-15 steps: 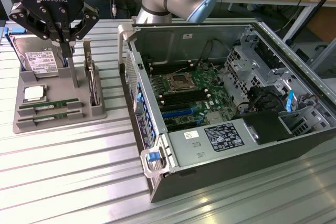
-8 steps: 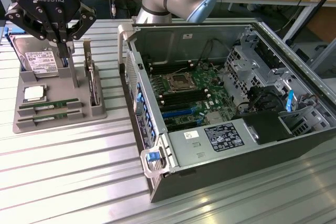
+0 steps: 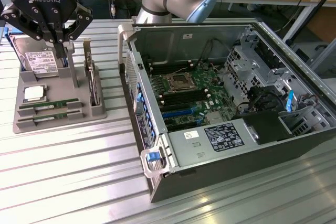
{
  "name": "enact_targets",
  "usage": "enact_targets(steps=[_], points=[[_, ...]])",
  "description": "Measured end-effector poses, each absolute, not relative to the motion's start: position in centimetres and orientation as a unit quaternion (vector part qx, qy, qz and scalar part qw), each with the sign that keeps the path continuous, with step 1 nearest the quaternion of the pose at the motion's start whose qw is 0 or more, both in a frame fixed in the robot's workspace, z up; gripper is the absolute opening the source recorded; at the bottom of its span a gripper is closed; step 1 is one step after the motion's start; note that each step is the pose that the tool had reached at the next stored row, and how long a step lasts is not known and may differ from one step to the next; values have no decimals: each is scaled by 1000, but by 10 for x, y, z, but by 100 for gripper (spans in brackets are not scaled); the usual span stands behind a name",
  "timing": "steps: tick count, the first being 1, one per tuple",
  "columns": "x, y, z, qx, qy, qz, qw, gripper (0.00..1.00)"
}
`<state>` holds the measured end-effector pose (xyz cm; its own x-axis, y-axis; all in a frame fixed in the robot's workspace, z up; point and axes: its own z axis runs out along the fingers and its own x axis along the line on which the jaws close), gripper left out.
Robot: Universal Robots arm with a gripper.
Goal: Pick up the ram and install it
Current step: 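Reach for the ram, then pick up the ram and move it above insertion slot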
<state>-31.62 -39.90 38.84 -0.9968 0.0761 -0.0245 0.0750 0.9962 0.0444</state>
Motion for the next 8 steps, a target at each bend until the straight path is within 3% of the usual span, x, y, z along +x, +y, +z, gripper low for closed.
enact_targets(steps=[8], points=[[-316,-399,388,38,999,22,13,11]])
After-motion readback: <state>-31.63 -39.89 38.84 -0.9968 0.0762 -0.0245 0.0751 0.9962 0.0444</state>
